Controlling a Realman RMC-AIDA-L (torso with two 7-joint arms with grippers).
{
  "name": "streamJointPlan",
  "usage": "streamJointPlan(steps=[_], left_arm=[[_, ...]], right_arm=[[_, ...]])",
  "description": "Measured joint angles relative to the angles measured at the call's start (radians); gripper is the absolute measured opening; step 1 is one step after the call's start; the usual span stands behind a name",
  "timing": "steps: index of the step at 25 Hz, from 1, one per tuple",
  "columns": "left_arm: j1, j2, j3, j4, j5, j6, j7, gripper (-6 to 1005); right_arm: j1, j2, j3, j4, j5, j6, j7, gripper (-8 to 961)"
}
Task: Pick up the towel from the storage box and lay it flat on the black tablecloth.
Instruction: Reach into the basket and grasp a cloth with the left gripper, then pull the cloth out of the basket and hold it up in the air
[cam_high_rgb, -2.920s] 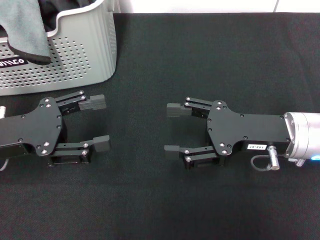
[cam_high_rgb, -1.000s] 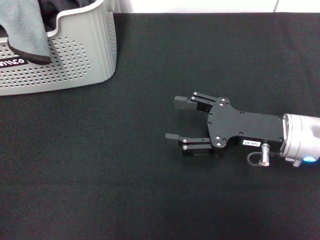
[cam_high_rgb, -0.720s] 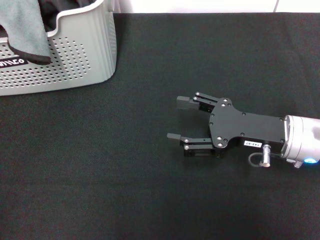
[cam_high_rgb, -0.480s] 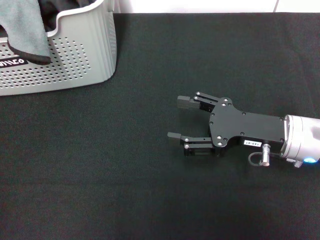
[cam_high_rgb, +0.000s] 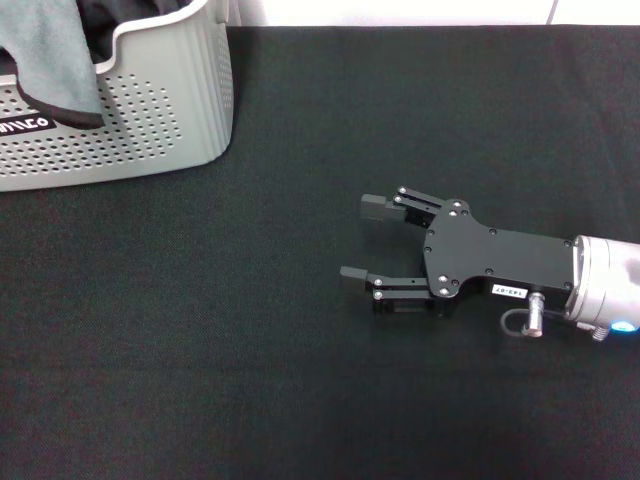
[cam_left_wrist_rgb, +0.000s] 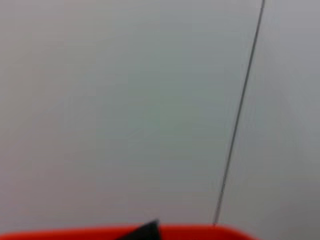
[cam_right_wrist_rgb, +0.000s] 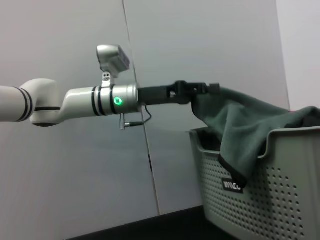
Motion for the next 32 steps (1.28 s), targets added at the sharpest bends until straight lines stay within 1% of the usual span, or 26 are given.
streamJointPlan(steps=[3,6,7,8,10,12,15,16,19,20,21,23,24,25,26,27,30,32], left_arm=[[0.002,0.000,0.000,0.000,-0.077,0.068,0.000,355],[0.003,0.000,0.000,-0.001,-0.178,0.176,-0.001,215],[0.002,0.000,0.001,-0.004,-0.221,0.232,-0.001,169],[0.001,0.001,0.004,-0.007,-0.242,0.263,-0.001,144],[-0.005,0.010,0.042,-0.027,-0.314,0.359,0.001,93],[-0.008,0.023,0.108,-0.049,-0.370,0.415,0.003,42],[-0.008,0.047,0.224,-0.082,-0.434,0.444,0.001,37],[-0.009,0.059,0.279,-0.098,-0.454,0.444,0.001,35],[-0.024,0.074,0.355,-0.119,-0.468,0.458,0.007,32],[-0.034,0.082,0.380,-0.123,-0.468,0.479,0.012,31],[-0.041,0.089,0.401,-0.126,-0.466,0.499,0.017,31],[-0.054,0.110,0.466,-0.124,-0.465,0.549,0.037,30],[-0.058,0.124,0.516,-0.115,-0.467,0.571,0.054,29],[-0.058,0.132,0.554,-0.106,-0.469,0.577,0.065,29],[-0.053,0.144,0.640,-0.074,-0.479,0.579,0.086,28],[-0.053,0.144,0.640,-0.074,-0.479,0.579,0.086,28],[-0.049,0.148,0.712,-0.030,-0.477,0.579,0.097,24],[-0.052,0.162,0.774,-0.008,-0.462,0.580,0.110,22]], right_arm=[[-0.012,0.000,0.025,-0.001,-0.004,-0.003,-0.001,885],[-0.018,0.000,0.036,-0.003,-0.004,-0.007,-0.011,885],[-0.019,0.000,0.036,-0.003,-0.003,-0.008,-0.013,884],[-0.019,0.000,0.036,-0.004,-0.003,-0.009,-0.015,883],[-0.019,0.000,0.037,-0.004,-0.002,-0.010,-0.017,880],[-0.019,0.000,0.037,-0.003,0.000,-0.013,-0.022,878],[-0.020,0.000,0.037,-0.002,0.001,-0.016,-0.027,875],[-0.020,0.000,0.037,-0.002,0.001,-0.018,-0.027,873],[-0.028,-0.001,0.038,-0.003,0.001,-0.042,-0.031,870],[-0.038,-0.005,0.043,-0.007,0.001,-0.072,-0.039,869],[-0.038,-0.005,0.043,-0.007,0.001,-0.072,-0.039,868],[-0.050,-0.011,0.065,-0.005,-0.002,-0.117,-0.052,865],[-0.058,-0.015,0.079,-0.003,-0.004,-0.141,-0.057,864],[-0.068,-0.021,0.095,-0.001,-0.005,-0.169,-0.062,863],[-0.080,-0.029,0.113,0.000,-0.005,-0.195,-0.066,862],[-0.089,-0.034,0.125,0.000,-0.005,-0.217,-0.068,861],[-0.115,-0.054,0.150,0.000,-0.006,-0.282,-0.074,857],[-0.128,-0.067,0.155,0.000,-0.003,-0.309,-0.075,855]])
